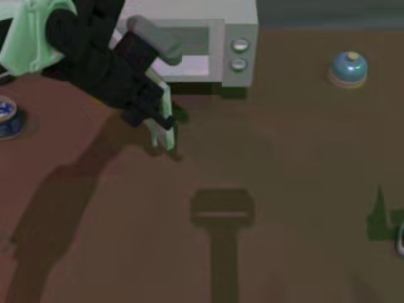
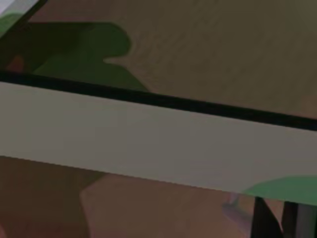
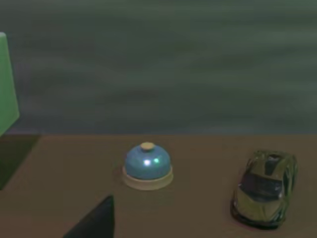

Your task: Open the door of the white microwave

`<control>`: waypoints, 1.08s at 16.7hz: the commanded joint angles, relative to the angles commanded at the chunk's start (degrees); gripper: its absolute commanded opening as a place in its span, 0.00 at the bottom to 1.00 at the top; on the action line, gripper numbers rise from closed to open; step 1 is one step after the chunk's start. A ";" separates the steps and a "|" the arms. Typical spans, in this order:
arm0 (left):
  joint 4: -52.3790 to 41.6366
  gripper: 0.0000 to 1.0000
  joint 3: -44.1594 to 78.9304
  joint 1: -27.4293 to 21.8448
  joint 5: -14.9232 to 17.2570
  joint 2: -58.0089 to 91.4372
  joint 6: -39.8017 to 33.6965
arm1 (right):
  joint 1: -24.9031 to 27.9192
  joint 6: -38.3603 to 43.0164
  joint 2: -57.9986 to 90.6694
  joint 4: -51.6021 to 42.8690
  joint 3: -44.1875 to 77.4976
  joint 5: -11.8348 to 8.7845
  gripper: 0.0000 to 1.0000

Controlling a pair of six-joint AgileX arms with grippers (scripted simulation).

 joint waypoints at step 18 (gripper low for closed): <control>-0.87 0.00 -1.06 1.73 2.02 -0.88 4.13 | 0.00 0.00 0.00 0.00 0.00 0.00 1.00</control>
